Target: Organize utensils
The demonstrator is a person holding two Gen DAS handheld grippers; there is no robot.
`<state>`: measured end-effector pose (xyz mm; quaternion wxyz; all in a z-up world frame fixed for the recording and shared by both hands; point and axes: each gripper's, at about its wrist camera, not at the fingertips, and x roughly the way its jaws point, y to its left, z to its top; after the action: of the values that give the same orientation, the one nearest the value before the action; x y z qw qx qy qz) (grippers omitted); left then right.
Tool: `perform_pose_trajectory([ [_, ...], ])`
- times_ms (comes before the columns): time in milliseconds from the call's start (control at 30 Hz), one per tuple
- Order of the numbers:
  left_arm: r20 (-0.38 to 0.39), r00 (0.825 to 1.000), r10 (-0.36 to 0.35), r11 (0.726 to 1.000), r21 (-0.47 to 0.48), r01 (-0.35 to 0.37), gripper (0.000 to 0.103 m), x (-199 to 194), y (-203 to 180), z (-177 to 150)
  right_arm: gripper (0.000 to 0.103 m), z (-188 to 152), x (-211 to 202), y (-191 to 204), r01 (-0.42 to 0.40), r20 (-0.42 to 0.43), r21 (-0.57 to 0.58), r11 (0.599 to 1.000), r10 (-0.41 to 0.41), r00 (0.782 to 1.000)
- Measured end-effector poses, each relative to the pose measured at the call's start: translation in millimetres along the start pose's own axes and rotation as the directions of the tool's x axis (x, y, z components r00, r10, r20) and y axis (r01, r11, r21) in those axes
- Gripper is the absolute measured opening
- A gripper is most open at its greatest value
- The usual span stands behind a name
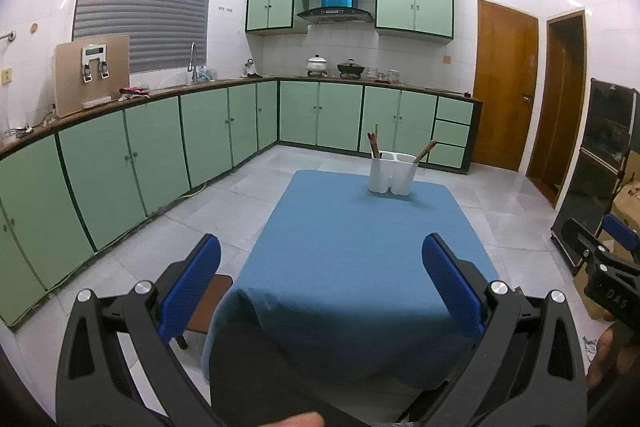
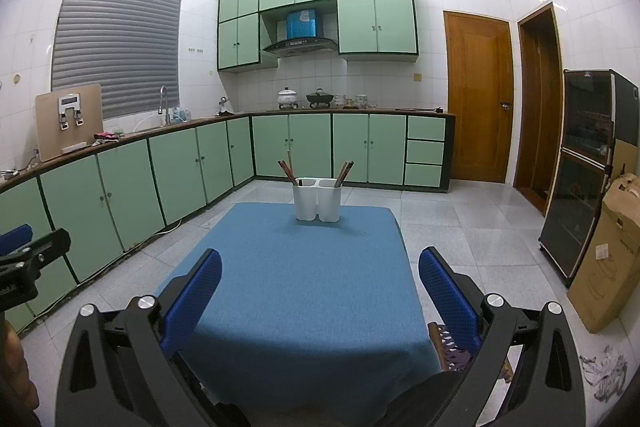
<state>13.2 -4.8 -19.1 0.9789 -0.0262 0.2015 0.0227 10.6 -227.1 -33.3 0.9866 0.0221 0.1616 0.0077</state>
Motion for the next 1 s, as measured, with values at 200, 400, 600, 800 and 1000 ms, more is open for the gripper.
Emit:
perform_pose_trajectory([
  [200, -0.005, 1.0, 0.002, 1.0, 0.004, -0.002, 0.098, 1.3, 0.3, -1.6, 0.097, -0.2, 0.3, -0.2, 0.001, 0.0, 0.0, 1.0, -0.001, 1.0],
  [400, 0.006, 1.0, -0.002, 1.0, 0.018, 0.002, 0.098, -0.3, -3.1, -2.9, 0.097, -0.1, 0.2, -0.8, 0.001, 0.0, 0.0, 1.0, -0.001, 1.0],
  [600, 0.016, 1.0, -0.001, 1.0, 0.021, 0.001, 0.098, -2.6, -4.3, -2.6, 0.097, -0.2, 0.5, -0.6, 0.001, -0.001, -0.001, 1.0, -0.001, 1.0],
  [800, 0.021, 1.0, 0.0, 1.0, 0.024, -0.001, 0.098, -4.8, -4.5, -1.6, 0.097, -0.2, 0.6, -0.7, 0.002, 0.0, 0.001, 1.0, -0.002, 1.0],
  [1000, 0.015, 1.0, 0.003, 1.0, 0.012, -0.004, 0.098, -4.9, -1.6, -0.3, 0.097, 0.0, 1.3, -3.1, 0.0, -0.001, 0.0, 1.0, 0.0, 1.0],
])
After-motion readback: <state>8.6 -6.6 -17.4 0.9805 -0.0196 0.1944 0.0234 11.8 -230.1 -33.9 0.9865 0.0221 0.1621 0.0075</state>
